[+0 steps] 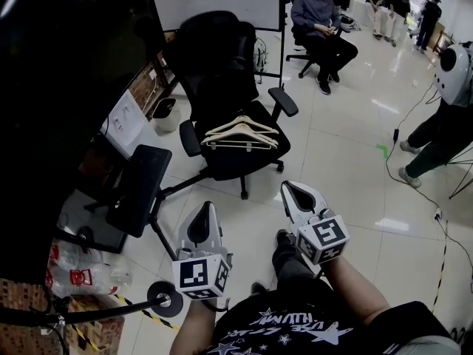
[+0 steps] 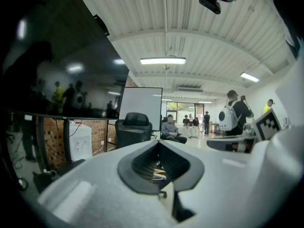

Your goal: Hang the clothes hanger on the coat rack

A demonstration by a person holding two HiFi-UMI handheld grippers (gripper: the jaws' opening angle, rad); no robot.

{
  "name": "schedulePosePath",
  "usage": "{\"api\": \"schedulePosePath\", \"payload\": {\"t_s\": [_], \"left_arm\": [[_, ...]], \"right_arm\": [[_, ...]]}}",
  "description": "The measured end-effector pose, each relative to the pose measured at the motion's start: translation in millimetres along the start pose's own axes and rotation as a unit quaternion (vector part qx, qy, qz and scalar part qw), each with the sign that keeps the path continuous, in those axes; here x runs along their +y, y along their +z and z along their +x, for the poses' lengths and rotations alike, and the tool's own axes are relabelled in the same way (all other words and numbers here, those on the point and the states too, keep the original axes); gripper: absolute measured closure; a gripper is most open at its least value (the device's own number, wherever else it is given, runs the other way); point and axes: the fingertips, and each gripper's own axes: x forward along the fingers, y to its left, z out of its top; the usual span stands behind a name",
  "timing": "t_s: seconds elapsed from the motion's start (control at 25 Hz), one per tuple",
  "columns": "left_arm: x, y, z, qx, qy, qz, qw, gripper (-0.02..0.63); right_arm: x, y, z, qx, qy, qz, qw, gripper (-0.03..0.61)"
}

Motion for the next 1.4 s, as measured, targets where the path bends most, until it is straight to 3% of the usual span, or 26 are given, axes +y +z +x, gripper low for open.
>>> {"api": "schedulePosePath", "payload": {"t_s": [0.24, 0.4, 0.68, 0.92, 1.16, 1.4], "left_arm": [[29, -8, 39, -0.005, 0.026, 0.019, 0.9995, 0.609], [42, -1, 87, -0.001, 0.047, 0.019, 0.9987, 0.609], [36, 21, 187, -0.009, 0.029, 0.012, 0.9995, 0.609], [51, 9, 278, 0.032, 0.04, 0.007, 0.9987, 0.609], [67, -13, 347, 0.07, 0.035, 0.003, 0.9969, 0.609], [91, -75, 401, 0.146, 0.007, -0.011, 0.9893, 0.609]], "right_arm": [[-41, 9, 61, -0.027, 0.002, -0.012, 1.0, 0.572], [-80, 22, 120, -0.032, 0.01, 0.005, 0.999, 0.572], [-153, 24, 204, -0.005, 0.014, -0.005, 1.0, 0.572], [-188, 24, 270, 0.019, 0.048, 0.003, 0.999, 0.572], [-222, -24, 315, 0.074, 0.05, 0.028, 0.996, 0.572], [-238, -66, 355, 0.133, 0.043, 0.019, 0.99, 0.572]]}}
